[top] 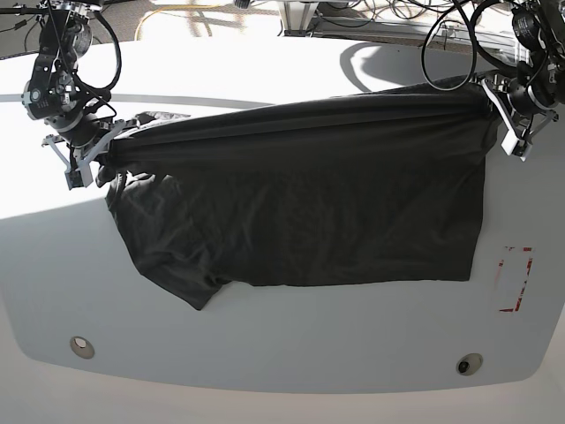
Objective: Fold the T-shirt properly
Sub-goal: 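Swing the stretched shirt away from the robot and lay it flat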
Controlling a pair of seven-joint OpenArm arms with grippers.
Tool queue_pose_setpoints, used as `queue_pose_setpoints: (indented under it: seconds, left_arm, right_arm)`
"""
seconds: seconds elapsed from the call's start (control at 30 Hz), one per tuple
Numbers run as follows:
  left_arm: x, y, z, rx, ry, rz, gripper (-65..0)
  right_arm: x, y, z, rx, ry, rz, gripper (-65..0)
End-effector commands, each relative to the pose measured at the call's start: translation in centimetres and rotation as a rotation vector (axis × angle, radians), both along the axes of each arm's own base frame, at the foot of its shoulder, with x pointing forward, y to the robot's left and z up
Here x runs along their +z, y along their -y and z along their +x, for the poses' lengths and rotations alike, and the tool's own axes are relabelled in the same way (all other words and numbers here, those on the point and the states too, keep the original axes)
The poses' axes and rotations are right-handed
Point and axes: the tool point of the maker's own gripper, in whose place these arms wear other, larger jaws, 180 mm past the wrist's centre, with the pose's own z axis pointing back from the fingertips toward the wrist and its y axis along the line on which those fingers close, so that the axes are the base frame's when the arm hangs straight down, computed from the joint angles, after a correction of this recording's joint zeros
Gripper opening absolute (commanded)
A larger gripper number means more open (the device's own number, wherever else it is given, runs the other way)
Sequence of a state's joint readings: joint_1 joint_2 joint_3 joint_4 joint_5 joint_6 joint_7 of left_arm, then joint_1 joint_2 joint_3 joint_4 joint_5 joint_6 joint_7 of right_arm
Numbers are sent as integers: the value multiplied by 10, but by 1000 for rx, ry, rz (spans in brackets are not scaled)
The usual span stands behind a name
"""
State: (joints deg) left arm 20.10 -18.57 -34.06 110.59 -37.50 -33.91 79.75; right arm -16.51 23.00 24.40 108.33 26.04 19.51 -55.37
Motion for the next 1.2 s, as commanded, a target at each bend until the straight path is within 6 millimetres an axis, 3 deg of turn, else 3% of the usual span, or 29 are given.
queue_pose_setpoints:
  seconds: [0.0, 0.27, 0.7, 0.8, 0.87, 1.03, 1.17]
  left_arm:
    - [7, -19, -4, -1, -14, 77, -650]
    - [6, -27, -12, -9, -44, 104, -650]
    - [7, -29, -13, -18, -52, 116, -650]
    - [10, -33, -11, -26, -53, 132, -615]
    - [11, -34, -11, -28, -53, 137, -553]
    - [12, -35, -9, -29, -48, 141, -372]
    - [16, -36, -4, -35, -34, 145, -286]
  right_arm:
    - [-1, 7, -10, -21, -6, -27, -644]
    - [-29, -7, -45, -43, -98, 24, -640]
    - [-42, -15, -61, -58, -141, 52, -636]
    - [-46, -14, -66, -60, -174, 51, -629]
    - [-48, -16, -70, -64, -197, 55, -582]
    - [-44, -25, -72, -69, -192, 69, -373]
    - [-34, -25, -74, -79, -167, 67, -239]
